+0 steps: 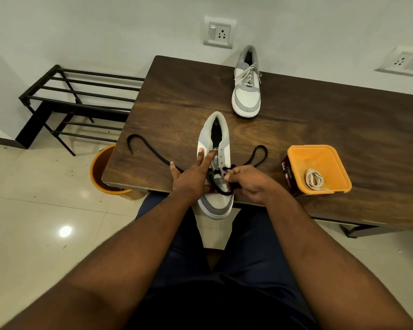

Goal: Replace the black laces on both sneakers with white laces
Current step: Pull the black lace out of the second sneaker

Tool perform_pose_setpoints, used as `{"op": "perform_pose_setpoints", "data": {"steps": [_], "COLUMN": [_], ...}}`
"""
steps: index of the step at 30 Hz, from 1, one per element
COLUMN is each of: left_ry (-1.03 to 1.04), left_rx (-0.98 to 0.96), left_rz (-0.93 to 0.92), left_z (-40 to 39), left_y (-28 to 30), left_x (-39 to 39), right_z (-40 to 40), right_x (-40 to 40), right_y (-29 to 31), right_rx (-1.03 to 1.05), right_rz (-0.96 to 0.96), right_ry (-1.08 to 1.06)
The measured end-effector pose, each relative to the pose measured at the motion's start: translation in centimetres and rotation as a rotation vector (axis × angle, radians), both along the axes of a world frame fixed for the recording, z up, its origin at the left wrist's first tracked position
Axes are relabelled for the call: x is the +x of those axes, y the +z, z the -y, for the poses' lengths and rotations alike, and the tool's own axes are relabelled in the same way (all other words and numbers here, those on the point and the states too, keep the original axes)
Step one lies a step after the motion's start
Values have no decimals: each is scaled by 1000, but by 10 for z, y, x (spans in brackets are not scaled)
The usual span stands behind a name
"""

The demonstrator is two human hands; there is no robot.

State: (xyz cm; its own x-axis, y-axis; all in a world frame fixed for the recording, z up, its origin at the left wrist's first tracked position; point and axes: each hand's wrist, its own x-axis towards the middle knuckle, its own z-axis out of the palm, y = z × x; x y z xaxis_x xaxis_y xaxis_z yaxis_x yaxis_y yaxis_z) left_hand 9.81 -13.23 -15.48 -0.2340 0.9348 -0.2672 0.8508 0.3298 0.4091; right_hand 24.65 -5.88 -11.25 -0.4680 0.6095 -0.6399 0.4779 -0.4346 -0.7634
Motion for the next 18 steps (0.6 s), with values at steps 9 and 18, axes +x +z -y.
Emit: {"op": "perform_pose_setpoints", "data": {"steps": [9,18], "left_ry": [-12,1], "left_rx": [25,17], "left_rz": [-49,-52], "left_z": [-3,-2], "left_y": [-4,0], "left_x": [-3,0], "right_z": [1,-3], "right_x": [21,-17], "right_y": [1,-11], "right_rx": [-50,377], "right_rz": [-63,338], "right_ry": [-62,15]}}
